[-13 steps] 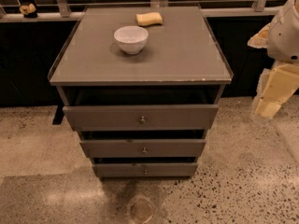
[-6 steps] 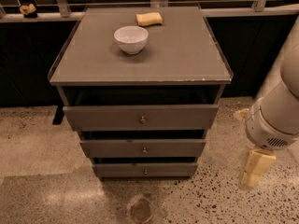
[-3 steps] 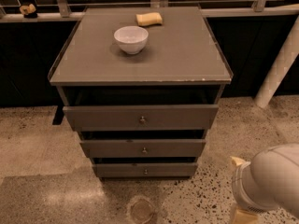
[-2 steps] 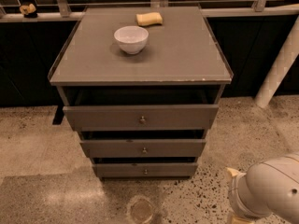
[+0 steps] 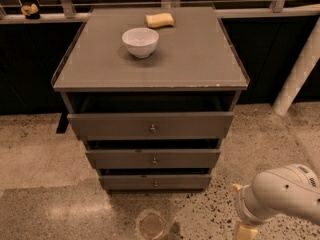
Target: Open bottom drawer
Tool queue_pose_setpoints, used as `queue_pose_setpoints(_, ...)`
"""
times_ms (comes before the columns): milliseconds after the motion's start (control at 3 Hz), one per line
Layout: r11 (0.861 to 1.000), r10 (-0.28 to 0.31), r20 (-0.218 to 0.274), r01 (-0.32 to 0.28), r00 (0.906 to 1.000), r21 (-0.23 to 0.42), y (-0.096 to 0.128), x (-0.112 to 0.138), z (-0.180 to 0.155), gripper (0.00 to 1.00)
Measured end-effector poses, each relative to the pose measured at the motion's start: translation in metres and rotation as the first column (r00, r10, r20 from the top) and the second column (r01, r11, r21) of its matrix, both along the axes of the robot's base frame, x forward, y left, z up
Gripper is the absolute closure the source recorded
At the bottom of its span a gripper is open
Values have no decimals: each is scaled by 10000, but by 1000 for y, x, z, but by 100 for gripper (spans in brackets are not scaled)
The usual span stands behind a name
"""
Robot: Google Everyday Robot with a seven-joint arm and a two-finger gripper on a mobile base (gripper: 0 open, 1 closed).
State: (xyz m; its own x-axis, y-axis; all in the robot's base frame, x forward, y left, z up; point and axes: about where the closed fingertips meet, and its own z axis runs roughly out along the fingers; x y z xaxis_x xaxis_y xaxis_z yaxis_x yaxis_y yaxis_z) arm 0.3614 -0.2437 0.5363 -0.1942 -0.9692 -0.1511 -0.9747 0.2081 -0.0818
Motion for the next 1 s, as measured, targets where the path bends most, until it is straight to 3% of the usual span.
queue_pose_setpoints(667,10000,55,79,-56,10000,45,-4,-10,-16,0)
queue_pose_setpoints(1000,9993,-296,-123,298,9995,235,-21,-8,-55,0)
